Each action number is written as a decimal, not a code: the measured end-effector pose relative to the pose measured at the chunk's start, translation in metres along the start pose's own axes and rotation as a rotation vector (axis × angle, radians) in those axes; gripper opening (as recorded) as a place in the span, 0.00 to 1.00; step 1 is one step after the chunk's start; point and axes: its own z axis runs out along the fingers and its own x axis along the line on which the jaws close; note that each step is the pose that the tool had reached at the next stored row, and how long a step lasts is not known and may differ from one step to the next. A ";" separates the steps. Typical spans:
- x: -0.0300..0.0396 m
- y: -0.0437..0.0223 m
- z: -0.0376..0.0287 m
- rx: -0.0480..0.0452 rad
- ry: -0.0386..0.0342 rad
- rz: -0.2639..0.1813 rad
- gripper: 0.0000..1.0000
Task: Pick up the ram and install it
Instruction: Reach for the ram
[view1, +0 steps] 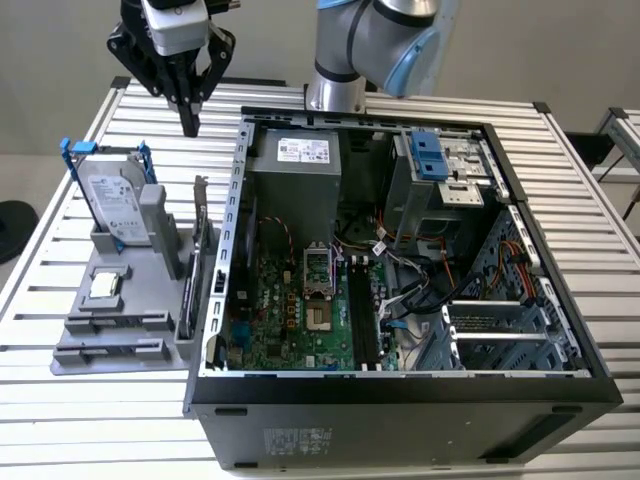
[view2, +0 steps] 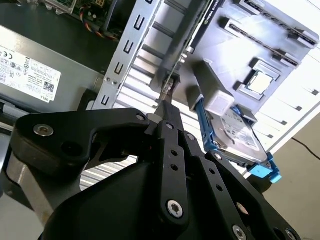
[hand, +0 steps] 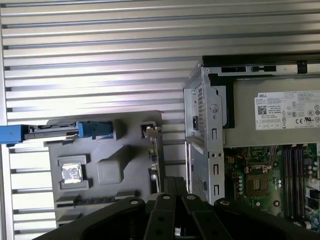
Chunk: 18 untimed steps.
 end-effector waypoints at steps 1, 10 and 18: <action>0.0016 -0.0001 0.0000 0.0000 0.0000 0.000 0.00; 0.0137 -0.0010 -0.0003 -0.0001 0.0000 0.000 0.00; 0.0237 -0.0017 -0.0005 -0.0002 0.0000 0.000 0.00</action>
